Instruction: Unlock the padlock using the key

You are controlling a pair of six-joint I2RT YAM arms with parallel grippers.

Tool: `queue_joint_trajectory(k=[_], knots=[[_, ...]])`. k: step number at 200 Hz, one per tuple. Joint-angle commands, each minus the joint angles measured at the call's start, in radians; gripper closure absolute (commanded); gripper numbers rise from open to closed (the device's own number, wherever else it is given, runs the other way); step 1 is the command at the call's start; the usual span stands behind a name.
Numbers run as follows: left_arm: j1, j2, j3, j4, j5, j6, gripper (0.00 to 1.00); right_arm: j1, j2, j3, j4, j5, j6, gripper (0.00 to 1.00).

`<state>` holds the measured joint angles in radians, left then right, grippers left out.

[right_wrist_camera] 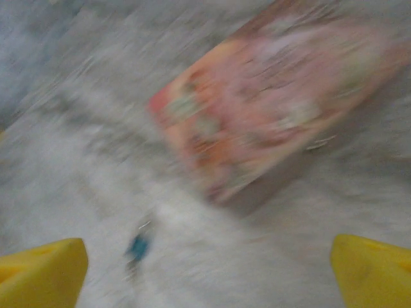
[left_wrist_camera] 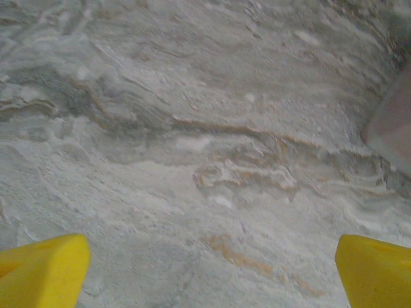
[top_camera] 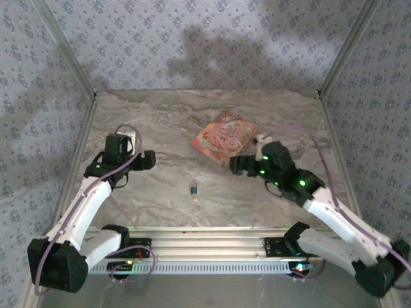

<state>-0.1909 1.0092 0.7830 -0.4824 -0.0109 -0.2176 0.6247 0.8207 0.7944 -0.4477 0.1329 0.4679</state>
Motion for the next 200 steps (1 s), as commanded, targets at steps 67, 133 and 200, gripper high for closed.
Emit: queue_joint_trajectory(k=[67,133,200], knots=[[0.024,-0.110,-0.295,0.492,-0.285,0.211,0.02,-0.516,-0.046,-0.415,0.496,0.203,-0.281,0.00],[0.046,-0.075,-0.550,0.966,-0.277,0.185,0.02,-0.656,0.279,-0.563,1.079,0.147,-0.287,0.00],[0.094,0.231,-0.523,1.272,-0.151,0.252,0.02,-0.687,0.452,-0.535,1.251,0.007,-0.388,0.00]])
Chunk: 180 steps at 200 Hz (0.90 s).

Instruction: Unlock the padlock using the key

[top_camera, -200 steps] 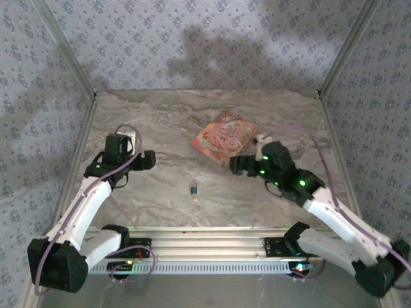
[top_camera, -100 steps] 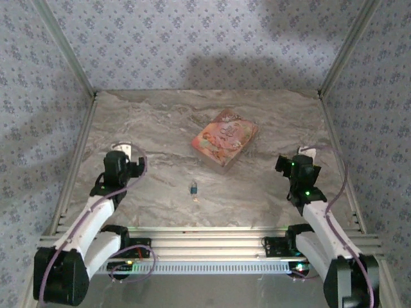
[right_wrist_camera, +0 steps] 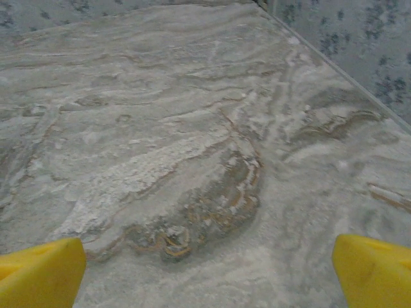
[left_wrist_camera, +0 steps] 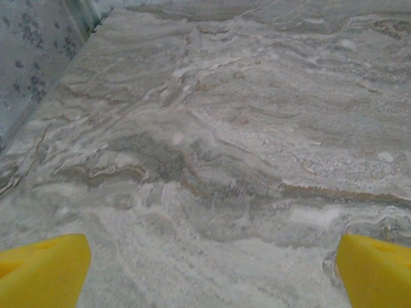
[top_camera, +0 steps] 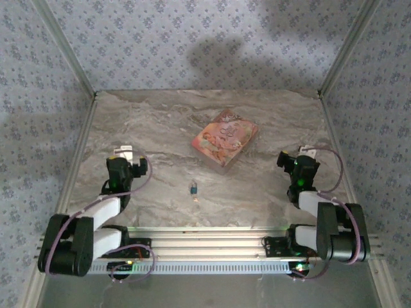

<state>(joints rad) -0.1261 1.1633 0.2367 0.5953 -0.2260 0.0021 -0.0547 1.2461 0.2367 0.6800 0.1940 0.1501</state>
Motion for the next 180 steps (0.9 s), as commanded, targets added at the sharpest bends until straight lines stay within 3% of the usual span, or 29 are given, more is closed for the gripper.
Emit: queue_joint_trajectory(k=[1,41,58,93,180], knots=[[0.031,0.081,0.025,0.197,0.065,0.032,0.02,-0.008,0.028,0.022,0.127,-0.054,-0.071,0.00],[0.107,0.258,0.072,0.314,0.179,0.017,0.02,-0.014,0.199,0.000,0.347,-0.081,-0.092,0.00],[0.114,0.305,0.110,0.280,0.206,0.022,0.02,-0.014,0.285,0.019,0.402,-0.098,-0.100,0.00],[0.165,0.367,0.184,0.199,0.241,-0.030,0.02,0.031,0.273,0.130,0.173,-0.032,-0.134,0.00],[0.153,0.369,0.179,0.212,0.223,-0.024,0.02,0.053,0.279,0.131,0.184,-0.004,-0.150,0.00]])
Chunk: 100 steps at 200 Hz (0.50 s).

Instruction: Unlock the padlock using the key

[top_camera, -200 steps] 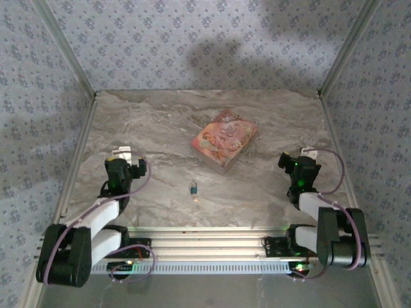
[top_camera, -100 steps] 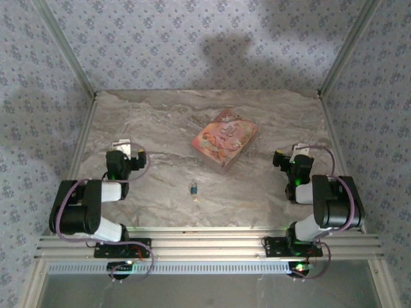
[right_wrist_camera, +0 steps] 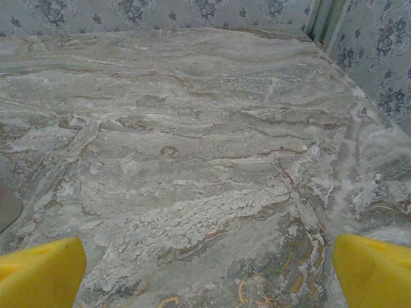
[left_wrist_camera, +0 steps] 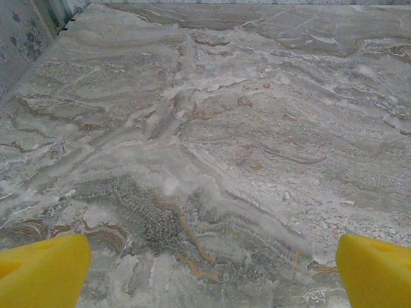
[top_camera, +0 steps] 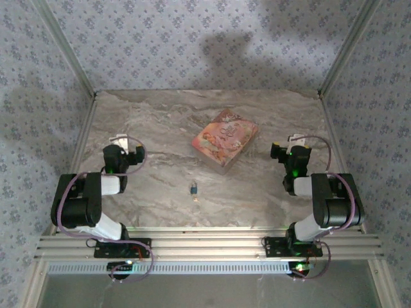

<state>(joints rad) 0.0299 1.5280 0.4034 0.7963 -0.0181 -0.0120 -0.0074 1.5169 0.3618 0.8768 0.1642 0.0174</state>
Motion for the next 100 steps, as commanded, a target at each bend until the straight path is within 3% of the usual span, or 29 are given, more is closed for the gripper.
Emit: queue_joint_trajectory(k=[1,100], knots=[[-0.003,0.004,0.012,0.011,0.015,-0.010,0.02,0.005,0.008,0.005,-0.013,0.026,-0.017,0.00],[-0.002,0.004,0.012,0.011,0.015,-0.009,0.02,0.004,0.011,0.011,-0.018,0.024,-0.017,0.00]])
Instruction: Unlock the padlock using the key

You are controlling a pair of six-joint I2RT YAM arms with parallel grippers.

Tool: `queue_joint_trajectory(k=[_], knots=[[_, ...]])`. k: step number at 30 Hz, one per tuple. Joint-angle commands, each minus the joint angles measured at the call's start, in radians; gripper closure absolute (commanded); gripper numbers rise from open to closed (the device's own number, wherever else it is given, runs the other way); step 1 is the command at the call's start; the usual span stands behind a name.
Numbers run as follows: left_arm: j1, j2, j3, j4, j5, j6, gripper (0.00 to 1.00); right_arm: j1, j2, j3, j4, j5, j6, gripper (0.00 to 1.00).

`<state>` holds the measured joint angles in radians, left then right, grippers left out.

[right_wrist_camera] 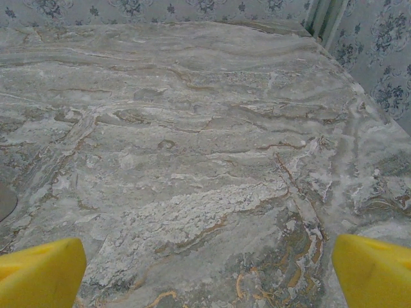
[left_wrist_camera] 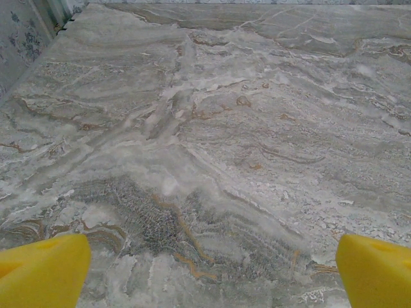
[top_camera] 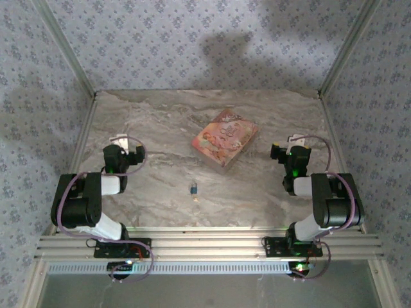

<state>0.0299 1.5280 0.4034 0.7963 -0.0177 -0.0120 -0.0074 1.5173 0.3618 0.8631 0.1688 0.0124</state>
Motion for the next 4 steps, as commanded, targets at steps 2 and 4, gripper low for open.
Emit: queue_joint_trajectory(k=[2,4], knots=[[-0.002,0.005,0.012,0.011,0.013,-0.009,0.02,0.004,0.011,0.010,-0.003,0.020,-0.012,0.00],[-0.002,0.005,0.012,0.011,0.014,-0.009,0.02,0.005,0.007,0.006,0.000,0.020,-0.012,0.00]])
